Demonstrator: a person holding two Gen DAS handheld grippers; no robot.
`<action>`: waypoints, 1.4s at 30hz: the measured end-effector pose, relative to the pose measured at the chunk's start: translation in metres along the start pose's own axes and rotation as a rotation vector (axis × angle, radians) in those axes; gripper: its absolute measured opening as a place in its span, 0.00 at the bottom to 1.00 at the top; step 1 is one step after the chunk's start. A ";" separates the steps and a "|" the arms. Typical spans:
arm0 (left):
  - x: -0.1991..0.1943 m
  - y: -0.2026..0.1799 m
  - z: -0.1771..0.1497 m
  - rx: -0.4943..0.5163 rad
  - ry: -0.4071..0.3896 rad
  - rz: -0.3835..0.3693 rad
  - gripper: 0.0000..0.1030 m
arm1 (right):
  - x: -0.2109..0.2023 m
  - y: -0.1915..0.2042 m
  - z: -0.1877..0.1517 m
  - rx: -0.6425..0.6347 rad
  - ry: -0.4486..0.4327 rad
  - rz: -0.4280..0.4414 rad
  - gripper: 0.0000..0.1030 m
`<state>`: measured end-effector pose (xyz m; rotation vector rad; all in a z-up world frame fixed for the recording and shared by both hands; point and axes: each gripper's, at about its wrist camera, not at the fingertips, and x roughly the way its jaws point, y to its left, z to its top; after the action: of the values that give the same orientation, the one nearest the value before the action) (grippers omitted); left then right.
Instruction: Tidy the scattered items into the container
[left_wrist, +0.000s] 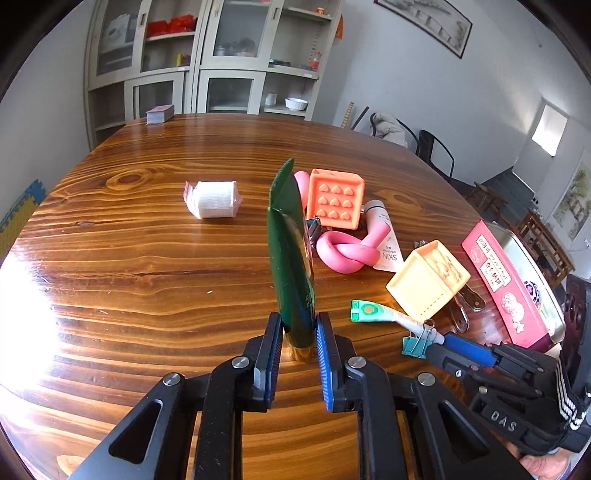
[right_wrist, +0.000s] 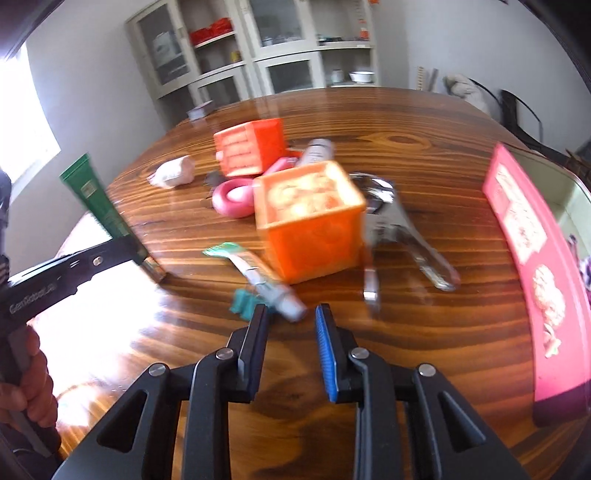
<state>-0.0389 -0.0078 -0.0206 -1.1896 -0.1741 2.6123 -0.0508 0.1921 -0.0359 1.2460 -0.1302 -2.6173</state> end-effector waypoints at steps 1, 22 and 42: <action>0.000 0.001 0.000 -0.001 -0.002 0.005 0.19 | 0.000 0.004 0.000 -0.012 -0.003 -0.001 0.28; 0.009 0.024 -0.002 -0.088 0.036 0.068 0.48 | 0.002 0.001 0.013 0.045 0.011 0.209 0.29; 0.017 0.049 0.001 -0.179 0.059 0.088 0.48 | 0.011 0.014 0.024 0.016 0.027 0.188 0.29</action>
<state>-0.0592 -0.0503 -0.0428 -1.3609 -0.3591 2.6791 -0.0738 0.1748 -0.0268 1.2104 -0.2513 -2.4433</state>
